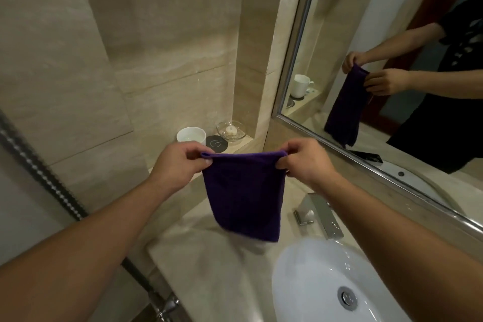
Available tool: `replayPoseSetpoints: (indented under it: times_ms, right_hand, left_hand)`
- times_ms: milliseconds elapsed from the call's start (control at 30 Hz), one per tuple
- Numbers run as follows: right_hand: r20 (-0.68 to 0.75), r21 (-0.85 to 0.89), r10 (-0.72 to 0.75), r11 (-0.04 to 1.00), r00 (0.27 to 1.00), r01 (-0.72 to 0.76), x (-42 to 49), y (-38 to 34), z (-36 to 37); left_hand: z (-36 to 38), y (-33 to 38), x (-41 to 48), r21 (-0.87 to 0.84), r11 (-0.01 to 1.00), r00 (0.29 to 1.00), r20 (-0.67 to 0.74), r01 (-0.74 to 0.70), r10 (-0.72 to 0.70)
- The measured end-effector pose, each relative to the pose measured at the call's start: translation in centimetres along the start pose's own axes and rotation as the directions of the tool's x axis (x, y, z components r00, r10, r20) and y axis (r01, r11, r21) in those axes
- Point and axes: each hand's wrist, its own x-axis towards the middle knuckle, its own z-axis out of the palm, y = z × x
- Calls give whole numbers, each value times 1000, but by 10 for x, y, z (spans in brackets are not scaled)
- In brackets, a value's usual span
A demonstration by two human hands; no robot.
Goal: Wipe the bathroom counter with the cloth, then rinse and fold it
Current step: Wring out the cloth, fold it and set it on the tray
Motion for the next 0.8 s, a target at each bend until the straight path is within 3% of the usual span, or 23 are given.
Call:
replayPoseSetpoints:
  times_ms: [100, 200, 333, 600, 700, 800]
  right_hand:
    - [-48, -26, -58, 998, 997, 57, -7, 1, -10]
    - [-40, -150, -55, 987, 998, 48, -19, 26, 3]
    - [20, -301, 13, 954, 1000, -6, -39, 81, 49]
    - [328, -357, 238, 927, 914, -113, -73, 158, 110]
    - [380, -314, 237, 942, 894, -116, -61, 161, 109]
    - [364, -193, 198, 972, 910, -135, -37, 160, 104]
  left_hand:
    - [5, 6, -2, 191, 974, 990, -50, -121, 133]
    - [11, -8, -17, 384, 907, 983, 3, -171, 184]
    - [27, -55, -42, 489, 871, 994, 110, -41, -15]
    - [39, -127, -76, 512, 853, 877, 362, 97, -317]
    - [39, -135, -68, 492, 863, 877, 355, 120, -324]
    - [42, -141, -51, 370, 902, 907, 258, 224, -332]
